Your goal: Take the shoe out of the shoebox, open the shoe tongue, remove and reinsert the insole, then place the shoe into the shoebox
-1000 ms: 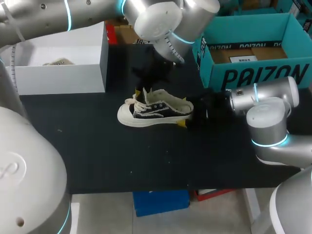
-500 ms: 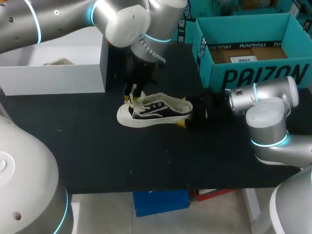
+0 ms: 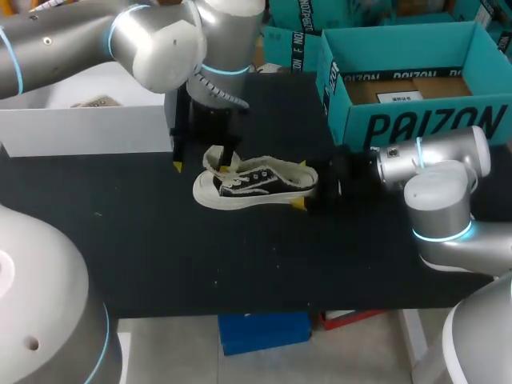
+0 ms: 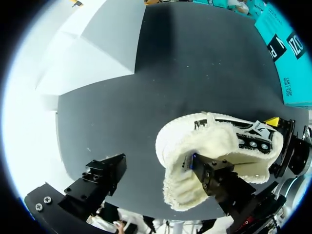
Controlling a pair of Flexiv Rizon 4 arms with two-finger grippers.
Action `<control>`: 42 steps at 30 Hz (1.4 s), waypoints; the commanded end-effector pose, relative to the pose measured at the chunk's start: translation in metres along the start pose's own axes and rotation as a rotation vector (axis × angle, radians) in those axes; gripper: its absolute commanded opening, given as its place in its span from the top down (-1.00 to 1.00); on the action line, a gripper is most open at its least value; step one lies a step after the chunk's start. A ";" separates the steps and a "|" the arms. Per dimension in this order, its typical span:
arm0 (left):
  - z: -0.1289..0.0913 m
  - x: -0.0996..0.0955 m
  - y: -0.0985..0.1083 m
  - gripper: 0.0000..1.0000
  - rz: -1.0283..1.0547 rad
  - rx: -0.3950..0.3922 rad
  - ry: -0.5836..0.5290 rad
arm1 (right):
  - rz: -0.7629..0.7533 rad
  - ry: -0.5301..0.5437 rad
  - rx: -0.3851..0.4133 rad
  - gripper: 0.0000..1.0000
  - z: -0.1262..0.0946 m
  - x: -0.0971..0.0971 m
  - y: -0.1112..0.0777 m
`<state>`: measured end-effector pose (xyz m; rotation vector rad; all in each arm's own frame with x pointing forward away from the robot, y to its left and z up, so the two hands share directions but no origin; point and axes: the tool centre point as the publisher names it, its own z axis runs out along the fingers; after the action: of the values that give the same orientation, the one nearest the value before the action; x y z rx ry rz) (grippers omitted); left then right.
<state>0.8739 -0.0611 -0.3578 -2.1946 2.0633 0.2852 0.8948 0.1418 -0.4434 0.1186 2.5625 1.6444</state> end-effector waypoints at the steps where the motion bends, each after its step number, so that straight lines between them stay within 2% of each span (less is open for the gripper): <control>1: 0.004 -0.007 0.002 -1.00 0.003 0.005 0.171 | 0.002 0.000 0.000 1.00 -0.002 -0.001 -0.003; 8: -0.008 -0.012 -0.003 -1.00 0.014 0.016 0.162 | 0.002 0.000 0.000 1.00 -0.002 -0.001 -0.003; 13: -0.025 -0.015 -0.004 -1.00 0.048 0.042 0.135 | 0.002 0.000 0.000 1.00 -0.002 -0.001 -0.003; 17: -0.046 -0.012 -0.007 -1.00 0.093 0.054 0.104 | 0.002 0.000 0.000 1.00 -0.002 -0.001 -0.003; 21: -0.077 -0.006 -0.010 -1.00 0.190 0.120 0.098 | 0.002 0.000 0.000 1.00 -0.002 -0.001 -0.003; 25: -0.101 0.003 -0.009 -1.00 0.359 0.193 0.133 | 0.002 0.000 0.000 1.00 -0.002 -0.001 -0.003; 31: -0.128 0.012 -0.007 -1.00 0.694 0.235 0.255 | 0.002 0.000 0.000 1.00 -0.002 -0.001 -0.003; 39: -0.141 0.023 -0.011 -1.00 1.095 0.249 0.325 | 0.002 0.000 0.000 1.00 -0.002 -0.001 -0.003; 42: -0.143 0.027 -0.009 -1.00 1.268 0.229 0.330 | 0.002 0.000 0.000 1.00 -0.002 -0.001 -0.003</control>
<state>0.8901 -0.1193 -0.2220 -1.2402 2.8466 -0.1823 0.8948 0.1396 -0.4444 0.1197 2.5611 1.6452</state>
